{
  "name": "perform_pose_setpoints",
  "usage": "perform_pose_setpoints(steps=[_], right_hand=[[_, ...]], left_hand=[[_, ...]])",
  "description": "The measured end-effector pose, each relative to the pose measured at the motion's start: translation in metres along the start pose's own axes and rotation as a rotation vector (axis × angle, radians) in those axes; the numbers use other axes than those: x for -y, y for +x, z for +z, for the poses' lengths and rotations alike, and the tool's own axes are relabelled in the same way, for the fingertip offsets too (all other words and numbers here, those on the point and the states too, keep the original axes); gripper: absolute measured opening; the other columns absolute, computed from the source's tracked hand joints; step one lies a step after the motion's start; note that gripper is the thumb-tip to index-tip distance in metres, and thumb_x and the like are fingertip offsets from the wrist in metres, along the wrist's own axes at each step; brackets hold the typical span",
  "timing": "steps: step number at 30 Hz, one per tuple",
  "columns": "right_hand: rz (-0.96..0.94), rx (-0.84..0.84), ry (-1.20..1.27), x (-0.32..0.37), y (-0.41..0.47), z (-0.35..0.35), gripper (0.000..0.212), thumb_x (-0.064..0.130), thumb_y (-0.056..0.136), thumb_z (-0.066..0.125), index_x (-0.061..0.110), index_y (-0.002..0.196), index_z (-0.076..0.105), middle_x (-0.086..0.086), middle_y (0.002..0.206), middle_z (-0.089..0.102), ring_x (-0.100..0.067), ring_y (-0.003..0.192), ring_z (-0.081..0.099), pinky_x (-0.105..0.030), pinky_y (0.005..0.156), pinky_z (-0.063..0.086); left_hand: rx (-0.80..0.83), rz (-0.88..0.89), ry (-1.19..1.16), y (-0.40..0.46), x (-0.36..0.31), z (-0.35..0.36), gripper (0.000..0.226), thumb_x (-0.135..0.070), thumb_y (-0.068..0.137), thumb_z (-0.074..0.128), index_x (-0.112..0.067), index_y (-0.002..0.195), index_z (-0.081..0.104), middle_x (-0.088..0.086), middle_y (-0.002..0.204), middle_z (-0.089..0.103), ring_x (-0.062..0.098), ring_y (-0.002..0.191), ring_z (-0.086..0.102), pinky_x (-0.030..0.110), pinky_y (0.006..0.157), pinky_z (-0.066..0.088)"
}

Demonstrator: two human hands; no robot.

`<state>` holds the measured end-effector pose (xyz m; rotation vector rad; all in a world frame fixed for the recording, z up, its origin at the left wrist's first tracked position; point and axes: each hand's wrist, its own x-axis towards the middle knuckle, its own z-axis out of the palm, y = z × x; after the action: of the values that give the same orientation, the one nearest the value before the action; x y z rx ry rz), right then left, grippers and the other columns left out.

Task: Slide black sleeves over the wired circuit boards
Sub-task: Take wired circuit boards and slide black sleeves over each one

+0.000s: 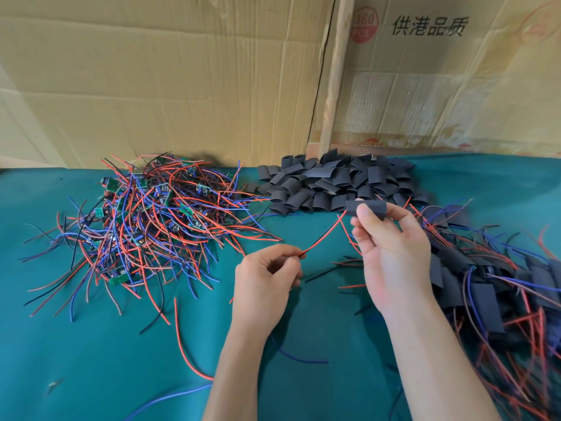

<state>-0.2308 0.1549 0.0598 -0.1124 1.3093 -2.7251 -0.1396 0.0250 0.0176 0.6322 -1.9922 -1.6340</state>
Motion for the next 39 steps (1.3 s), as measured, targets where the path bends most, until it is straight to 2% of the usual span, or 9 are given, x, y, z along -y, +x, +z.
perform_pose_setpoints(steps=[8, 11, 16, 21, 24, 28, 32, 35, 39], right_hand=[[0.154, 0.176, -0.277, -0.003, -0.005, 0.000, 0.029, -0.010, 0.082, 0.072, 0.009, 0.100, 0.057, -0.017, 0.093, 0.075, -0.017, 0.068, 0.060, -0.026, 0.065, 0.048], [0.223, 0.228, -0.331, -0.010, -0.009, 0.005, 0.032, -0.010, 0.081, 0.074, 0.009, 0.100, 0.057, -0.022, 0.099, 0.075, -0.016, 0.068, 0.061, -0.027, 0.064, 0.048], [0.248, 0.250, -0.371, -0.017, -0.010, 0.007, 0.028, -0.006, 0.081, 0.076, 0.009, 0.099, 0.061, -0.013, 0.084, 0.072, -0.015, 0.061, 0.060, -0.025, 0.057, 0.047], [0.227, 0.274, -0.539, -0.021, -0.008, 0.001, 0.017, 0.001, 0.086, 0.075, 0.010, 0.095, 0.065, -0.001, 0.074, 0.071, -0.013, 0.057, 0.058, -0.023, 0.053, 0.043], [0.204, 0.307, -0.600, -0.024, -0.007, -0.001, 0.012, 0.006, 0.089, 0.073, 0.004, 0.100, 0.068, -0.003, 0.072, 0.071, -0.014, 0.057, 0.058, -0.022, 0.051, 0.042], [0.166, 0.362, -0.728, -0.027, -0.008, -0.001, 0.006, 0.007, 0.090, 0.073, 0.007, 0.093, 0.069, -0.004, 0.071, 0.073, -0.015, 0.056, 0.057, -0.021, 0.051, 0.043], [0.149, 0.307, -0.650, -0.024, -0.005, -0.002, 0.007, 0.005, 0.089, 0.073, 0.011, 0.088, 0.068, -0.003, 0.071, 0.070, -0.011, 0.053, 0.052, -0.018, 0.048, 0.040], [0.132, 0.207, -0.474, -0.021, -0.003, -0.001, 0.017, -0.001, 0.090, 0.070, 0.014, 0.083, 0.066, -0.002, 0.069, 0.067, -0.009, 0.050, 0.049, -0.018, 0.046, 0.037], [0.095, 0.113, -0.299, -0.017, 0.001, -0.002, 0.017, -0.006, 0.090, 0.066, 0.010, 0.084, 0.065, -0.007, 0.073, 0.066, -0.012, 0.049, 0.046, -0.020, 0.044, 0.035]], left_hand=[[0.011, 0.074, 0.055, 0.000, 0.001, -0.001, 0.028, -0.009, 0.091, 0.064, -0.032, 0.082, 0.077, -0.004, 0.066, 0.072, 0.022, 0.063, 0.068, 0.035, 0.067, 0.057], [0.031, 0.098, 0.035, -0.001, 0.000, -0.001, 0.026, -0.008, 0.094, 0.065, -0.032, 0.091, 0.074, -0.004, 0.071, 0.074, 0.017, 0.064, 0.071, 0.033, 0.064, 0.057], [0.090, 0.114, 0.041, -0.002, 0.000, -0.002, 0.033, -0.007, 0.093, 0.060, -0.031, 0.116, 0.059, -0.006, 0.071, 0.075, 0.007, 0.058, 0.066, 0.023, 0.056, 0.050], [0.110, 0.008, 0.016, -0.001, 0.001, 0.001, 0.055, -0.019, 0.076, 0.040, -0.025, 0.128, 0.058, -0.002, 0.072, 0.075, 0.016, 0.069, 0.062, 0.035, 0.068, 0.048], [0.138, 0.008, -0.011, -0.003, -0.001, 0.002, 0.057, -0.017, 0.078, 0.038, -0.025, 0.133, 0.052, -0.013, 0.073, 0.070, 0.010, 0.063, 0.054, 0.023, 0.063, 0.045], [0.163, -0.038, -0.126, -0.006, -0.005, 0.002, 0.059, -0.012, 0.080, 0.041, -0.022, 0.137, 0.051, -0.009, 0.098, 0.075, 0.002, 0.071, 0.058, 0.018, 0.066, 0.048], [0.217, -0.081, -0.221, -0.006, -0.009, 0.002, 0.068, -0.014, 0.070, 0.042, -0.025, 0.137, 0.049, -0.009, 0.110, 0.075, 0.007, 0.084, 0.065, 0.022, 0.079, 0.053], [0.241, -0.127, -0.338, -0.006, -0.010, 0.000, 0.055, -0.005, 0.077, 0.049, -0.017, 0.129, 0.058, 0.002, 0.111, 0.073, 0.021, 0.100, 0.072, 0.031, 0.089, 0.058], [0.273, -0.094, -0.307, -0.009, -0.009, 0.000, 0.026, 0.007, 0.097, 0.052, -0.009, 0.106, 0.070, 0.016, 0.099, 0.076, 0.023, 0.082, 0.073, 0.028, 0.074, 0.059]])
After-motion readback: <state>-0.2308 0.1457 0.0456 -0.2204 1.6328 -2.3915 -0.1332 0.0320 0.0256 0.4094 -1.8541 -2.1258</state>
